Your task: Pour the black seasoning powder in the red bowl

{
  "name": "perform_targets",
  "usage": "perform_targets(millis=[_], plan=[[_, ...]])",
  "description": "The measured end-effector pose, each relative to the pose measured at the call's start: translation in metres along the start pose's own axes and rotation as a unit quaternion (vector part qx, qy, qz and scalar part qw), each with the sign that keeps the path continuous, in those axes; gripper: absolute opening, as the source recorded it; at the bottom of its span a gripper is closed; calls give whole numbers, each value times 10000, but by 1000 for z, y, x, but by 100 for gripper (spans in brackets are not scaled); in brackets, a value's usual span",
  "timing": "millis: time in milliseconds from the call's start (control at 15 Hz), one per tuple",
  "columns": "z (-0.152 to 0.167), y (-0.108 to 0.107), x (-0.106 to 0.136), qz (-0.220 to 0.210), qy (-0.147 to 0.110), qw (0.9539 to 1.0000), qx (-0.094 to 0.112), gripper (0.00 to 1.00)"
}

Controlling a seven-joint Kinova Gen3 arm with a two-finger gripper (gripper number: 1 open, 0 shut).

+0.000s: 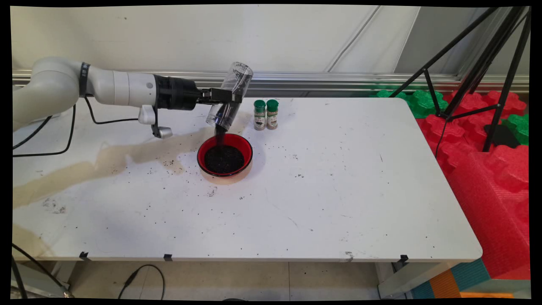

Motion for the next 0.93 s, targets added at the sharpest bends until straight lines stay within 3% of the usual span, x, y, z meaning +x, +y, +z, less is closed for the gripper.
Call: perform_targets(millis=[933], plan=[[-1, -9, 3, 428, -14, 9990, 95, 0]])
